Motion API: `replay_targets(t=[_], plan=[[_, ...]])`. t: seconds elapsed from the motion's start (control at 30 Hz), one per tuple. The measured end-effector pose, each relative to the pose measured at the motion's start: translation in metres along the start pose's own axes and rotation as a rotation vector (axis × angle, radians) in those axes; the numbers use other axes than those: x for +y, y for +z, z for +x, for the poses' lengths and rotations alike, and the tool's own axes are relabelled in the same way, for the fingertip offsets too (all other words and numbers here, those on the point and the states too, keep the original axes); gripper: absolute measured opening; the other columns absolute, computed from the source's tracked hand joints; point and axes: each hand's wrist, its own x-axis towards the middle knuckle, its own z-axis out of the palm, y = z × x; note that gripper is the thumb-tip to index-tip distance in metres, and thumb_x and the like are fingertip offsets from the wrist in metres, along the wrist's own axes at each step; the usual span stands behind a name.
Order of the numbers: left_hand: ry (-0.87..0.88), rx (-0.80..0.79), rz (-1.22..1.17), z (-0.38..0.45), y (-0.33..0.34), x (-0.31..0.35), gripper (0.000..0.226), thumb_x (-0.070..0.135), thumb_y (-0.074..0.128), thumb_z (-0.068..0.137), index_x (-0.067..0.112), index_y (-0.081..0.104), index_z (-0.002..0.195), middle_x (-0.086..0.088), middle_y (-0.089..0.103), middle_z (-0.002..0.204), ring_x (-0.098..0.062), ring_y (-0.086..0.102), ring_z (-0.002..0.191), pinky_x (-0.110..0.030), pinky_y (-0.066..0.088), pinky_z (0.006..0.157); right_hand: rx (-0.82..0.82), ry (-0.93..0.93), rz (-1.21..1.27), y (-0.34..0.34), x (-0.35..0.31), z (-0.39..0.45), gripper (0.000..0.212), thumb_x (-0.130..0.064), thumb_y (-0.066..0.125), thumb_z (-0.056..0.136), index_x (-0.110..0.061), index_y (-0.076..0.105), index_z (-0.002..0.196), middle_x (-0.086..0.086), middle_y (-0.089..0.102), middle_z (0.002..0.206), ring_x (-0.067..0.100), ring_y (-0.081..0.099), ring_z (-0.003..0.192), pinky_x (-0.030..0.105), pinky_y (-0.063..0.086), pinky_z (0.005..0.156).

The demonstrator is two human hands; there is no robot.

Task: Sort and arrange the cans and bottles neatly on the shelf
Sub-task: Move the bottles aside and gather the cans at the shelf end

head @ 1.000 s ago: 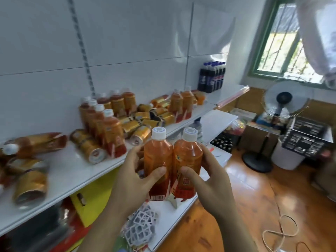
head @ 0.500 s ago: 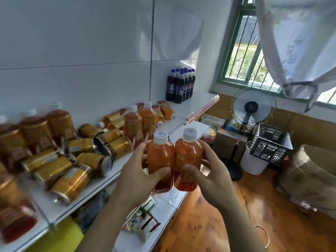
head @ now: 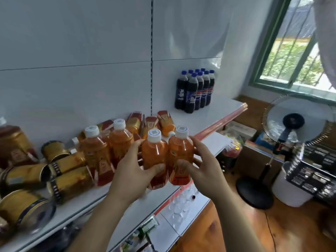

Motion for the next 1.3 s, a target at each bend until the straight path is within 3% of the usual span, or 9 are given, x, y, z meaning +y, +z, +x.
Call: replay_targets(t=[0.07, 0.17, 0.3, 0.43, 0.63, 0.83, 0.97, 1.13, 1.3], plan=[[-0.031, 0.069, 0.037, 0.015, 0.014, 0.006, 0.08, 0.049, 0.092, 0.074, 0.059, 0.042, 0.136, 0.034, 0.061, 0.123, 0.008, 0.059, 0.113, -0.025, 0.048, 0.095, -0.043, -0.047, 0.031, -0.01, 0.015, 0.03, 0.062, -0.03, 0.079, 0.096, -0.045, 0.049, 0.149, -0.027, 0.054, 0.138, 0.0, 0.056, 0.129, 0.012, 0.05, 0.098], [-0.066, 0.176, 0.086, 0.033, 0.03, 0.012, 0.083, 0.049, 0.092, 0.075, 0.059, 0.038, 0.139, 0.031, 0.061, 0.124, -0.002, 0.06, 0.121, -0.032, 0.049, 0.101, -0.131, -0.098, 0.068, -0.017, 0.034, 0.07, 0.061, -0.029, 0.078, 0.097, -0.041, 0.05, 0.15, -0.026, 0.054, 0.134, 0.002, 0.057, 0.128, 0.013, 0.05, 0.099], [-0.127, 0.271, 0.132, 0.051, 0.046, 0.009, 0.084, 0.043, 0.091, 0.079, 0.045, 0.04, 0.147, 0.015, 0.066, 0.135, -0.01, 0.065, 0.125, -0.043, 0.054, 0.108, -0.24, -0.13, 0.083, -0.01, 0.055, 0.113, 0.062, -0.027, 0.078, 0.097, -0.04, 0.048, 0.151, -0.023, 0.054, 0.137, 0.004, 0.057, 0.129, 0.024, 0.053, 0.105], [-0.16, 0.362, 0.192, 0.068, 0.058, 0.003, 0.09, 0.042, 0.087, 0.085, 0.037, 0.034, 0.157, 0.011, 0.063, 0.143, -0.013, 0.06, 0.133, -0.041, 0.05, 0.112, -0.318, -0.167, 0.089, 0.001, 0.071, 0.148, 0.06, -0.026, 0.076, 0.099, -0.051, 0.046, 0.145, -0.026, 0.054, 0.133, 0.004, 0.058, 0.129, 0.03, 0.053, 0.107], [-0.175, 0.426, 0.259, 0.082, 0.065, -0.006, 0.094, 0.037, 0.082, 0.09, 0.03, 0.025, 0.164, 0.008, 0.048, 0.161, -0.012, 0.045, 0.147, -0.028, 0.036, 0.117, -0.371, -0.197, 0.127, 0.019, 0.087, 0.176, 0.06, -0.04, 0.071, 0.096, -0.048, 0.045, 0.15, -0.017, 0.055, 0.141, 0.012, 0.057, 0.134, 0.04, 0.053, 0.11], [-0.195, 0.512, 0.251, 0.091, 0.078, -0.011, 0.089, 0.025, 0.078, 0.095, 0.024, 0.023, 0.165, 0.006, 0.042, 0.163, -0.01, 0.038, 0.151, -0.035, 0.035, 0.124, -0.448, -0.212, 0.121, 0.035, 0.098, 0.2, 0.073, -0.053, 0.068, 0.096, -0.039, 0.036, 0.16, -0.008, 0.055, 0.148, 0.014, 0.056, 0.137, 0.045, 0.05, 0.114], [-0.22, 0.581, 0.244, 0.1, 0.086, -0.012, 0.087, 0.024, 0.077, 0.096, 0.027, 0.023, 0.165, 0.008, 0.04, 0.163, -0.009, 0.037, 0.152, -0.043, 0.035, 0.125, -0.487, -0.266, 0.091, 0.039, 0.105, 0.217, 0.074, -0.037, 0.071, 0.101, -0.029, 0.032, 0.164, -0.007, 0.051, 0.149, 0.015, 0.055, 0.138, 0.046, 0.05, 0.114], [-0.258, 0.614, 0.295, 0.104, 0.091, -0.01, 0.089, 0.03, 0.076, 0.096, 0.036, 0.018, 0.164, 0.011, 0.036, 0.165, -0.003, 0.035, 0.147, -0.034, 0.033, 0.122, -0.533, -0.357, 0.01, 0.036, 0.108, 0.225, 0.094, -0.028, 0.075, 0.098, -0.035, 0.013, 0.169, -0.007, 0.037, 0.166, 0.015, 0.039, 0.153, 0.049, 0.042, 0.121], [-0.3, 0.635, 0.359, 0.104, 0.101, -0.004, 0.097, 0.034, 0.075, 0.097, 0.036, 0.008, 0.167, 0.007, 0.032, 0.169, -0.013, 0.034, 0.154, -0.039, 0.032, 0.125, -0.527, -0.456, -0.053, 0.033, 0.11, 0.223, 0.098, -0.028, 0.077, 0.097, -0.03, 0.01, 0.169, -0.005, 0.037, 0.166, 0.016, 0.036, 0.153, 0.049, 0.041, 0.122]])
